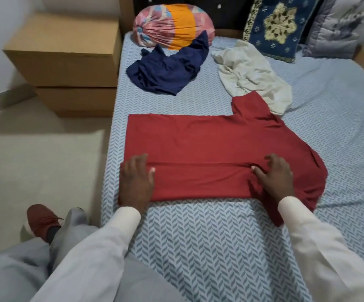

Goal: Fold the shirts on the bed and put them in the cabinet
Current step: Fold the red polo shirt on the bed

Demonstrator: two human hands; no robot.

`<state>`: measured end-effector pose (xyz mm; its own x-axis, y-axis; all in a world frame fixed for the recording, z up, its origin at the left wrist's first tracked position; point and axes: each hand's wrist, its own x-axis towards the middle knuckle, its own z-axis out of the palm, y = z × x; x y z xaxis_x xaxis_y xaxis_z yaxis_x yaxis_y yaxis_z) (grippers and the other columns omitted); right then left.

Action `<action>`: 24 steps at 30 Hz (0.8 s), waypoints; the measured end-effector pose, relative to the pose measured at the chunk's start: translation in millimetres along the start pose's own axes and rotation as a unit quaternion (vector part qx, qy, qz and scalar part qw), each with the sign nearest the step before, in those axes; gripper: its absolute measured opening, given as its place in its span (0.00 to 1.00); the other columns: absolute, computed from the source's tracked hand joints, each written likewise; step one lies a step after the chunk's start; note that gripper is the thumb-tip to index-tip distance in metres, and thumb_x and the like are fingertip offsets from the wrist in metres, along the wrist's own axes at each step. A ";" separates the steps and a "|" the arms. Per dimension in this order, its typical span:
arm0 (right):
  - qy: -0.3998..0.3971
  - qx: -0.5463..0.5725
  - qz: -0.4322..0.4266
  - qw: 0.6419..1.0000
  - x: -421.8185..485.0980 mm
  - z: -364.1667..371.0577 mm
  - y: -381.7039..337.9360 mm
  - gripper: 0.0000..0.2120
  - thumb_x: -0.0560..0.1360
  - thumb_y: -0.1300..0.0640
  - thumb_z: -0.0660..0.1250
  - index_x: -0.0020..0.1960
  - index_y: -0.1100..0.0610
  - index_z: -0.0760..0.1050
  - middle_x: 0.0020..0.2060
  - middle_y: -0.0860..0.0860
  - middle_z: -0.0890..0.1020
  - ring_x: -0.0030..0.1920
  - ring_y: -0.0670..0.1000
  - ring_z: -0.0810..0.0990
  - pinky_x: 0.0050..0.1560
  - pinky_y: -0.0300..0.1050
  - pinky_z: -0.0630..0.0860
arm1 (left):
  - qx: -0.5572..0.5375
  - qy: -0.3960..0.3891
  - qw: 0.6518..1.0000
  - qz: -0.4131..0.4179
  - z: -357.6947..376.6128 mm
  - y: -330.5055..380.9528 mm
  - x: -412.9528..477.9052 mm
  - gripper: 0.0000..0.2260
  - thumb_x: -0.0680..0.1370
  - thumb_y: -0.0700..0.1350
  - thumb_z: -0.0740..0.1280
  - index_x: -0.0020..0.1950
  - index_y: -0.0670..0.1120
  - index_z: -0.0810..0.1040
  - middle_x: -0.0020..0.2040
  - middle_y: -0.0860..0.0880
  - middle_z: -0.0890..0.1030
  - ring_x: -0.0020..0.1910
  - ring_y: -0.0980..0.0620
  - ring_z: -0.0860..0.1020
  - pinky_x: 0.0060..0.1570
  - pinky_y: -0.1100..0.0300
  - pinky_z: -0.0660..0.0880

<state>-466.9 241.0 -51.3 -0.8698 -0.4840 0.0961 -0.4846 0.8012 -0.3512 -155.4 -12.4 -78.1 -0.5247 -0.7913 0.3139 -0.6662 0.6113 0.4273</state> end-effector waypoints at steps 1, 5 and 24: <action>0.019 -0.017 -0.015 1.000 -17.3 -8.4 4.9 0.23 0.68 0.43 0.75 0.55 0.53 0.71 0.48 0.55 0.76 0.51 0.60 0.75 0.50 0.56 0.73 | -0.035 -0.049 0.996 0.061 7.2 19.1 -9.4 0.22 0.76 0.51 0.64 0.68 0.44 0.73 0.61 0.41 0.75 0.59 0.39 0.73 0.59 0.45 0.72; -0.100 -0.143 -0.022 0.984 -76.6 -19.8 36.7 0.31 0.63 0.38 0.73 0.59 0.51 0.70 0.49 0.55 0.74 0.51 0.61 0.75 0.49 0.53 0.74 | -0.005 -0.320 0.928 0.189 33.3 92.3 -44.0 0.31 0.76 0.64 0.54 0.78 0.56 0.58 0.79 0.44 0.58 0.78 0.41 0.53 0.75 0.41 0.53; 0.019 0.150 0.205 0.967 90.6 -118.7 111.3 0.15 0.65 0.56 0.71 0.51 0.53 0.78 0.44 0.55 0.83 0.45 0.56 0.82 0.52 0.50 0.79 | 0.134 -0.459 0.867 0.139 51.6 129.5 -53.6 0.37 0.77 0.69 0.53 0.77 0.62 0.33 0.78 0.49 0.30 0.75 0.41 0.29 0.69 0.32 0.34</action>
<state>-610.7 328.0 28.9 -0.9886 -0.1303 -0.0758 -0.0553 0.7815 -0.6214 -240.9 110.0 -83.4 -0.8031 -0.3431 -0.4871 -0.4817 0.8551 0.1919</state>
